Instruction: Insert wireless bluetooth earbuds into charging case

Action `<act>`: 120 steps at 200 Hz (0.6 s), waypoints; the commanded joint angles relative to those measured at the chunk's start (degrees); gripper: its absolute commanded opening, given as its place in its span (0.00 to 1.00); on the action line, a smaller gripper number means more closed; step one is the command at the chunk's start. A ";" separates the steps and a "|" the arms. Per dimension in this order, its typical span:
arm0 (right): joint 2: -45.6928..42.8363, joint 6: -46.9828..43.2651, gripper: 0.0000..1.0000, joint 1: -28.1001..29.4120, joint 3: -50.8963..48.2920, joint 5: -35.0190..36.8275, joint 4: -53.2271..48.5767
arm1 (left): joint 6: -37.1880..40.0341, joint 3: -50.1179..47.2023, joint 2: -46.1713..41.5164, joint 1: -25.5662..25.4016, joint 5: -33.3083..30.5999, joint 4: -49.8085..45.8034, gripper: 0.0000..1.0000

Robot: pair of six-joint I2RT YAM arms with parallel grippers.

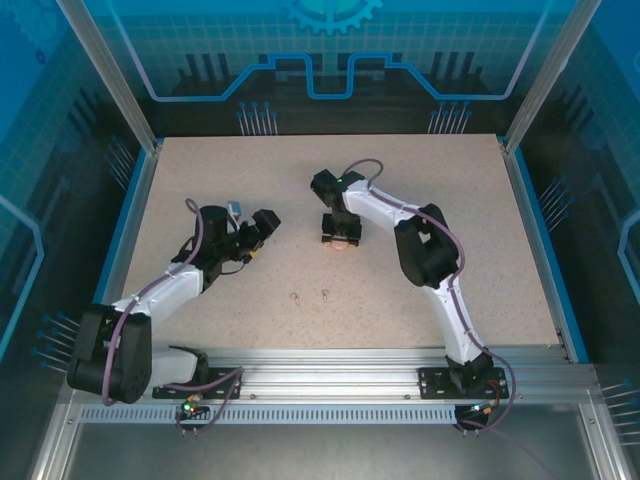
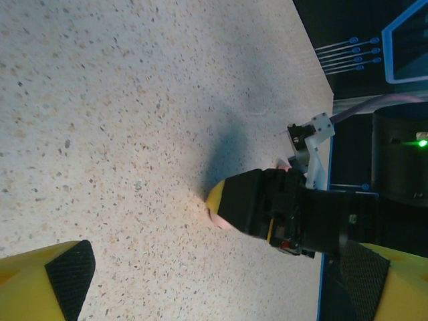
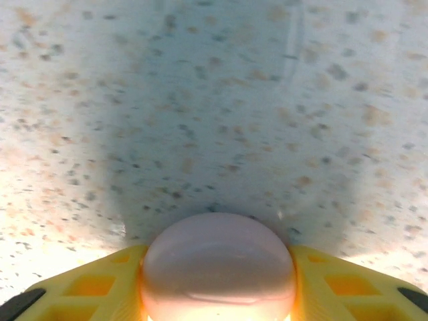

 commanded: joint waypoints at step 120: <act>-5.27 23.19 0.46 -5.85 0.83 -18.36 11.51 | 10.55 -0.17 20.85 -15.82 -7.06 37.09 0.92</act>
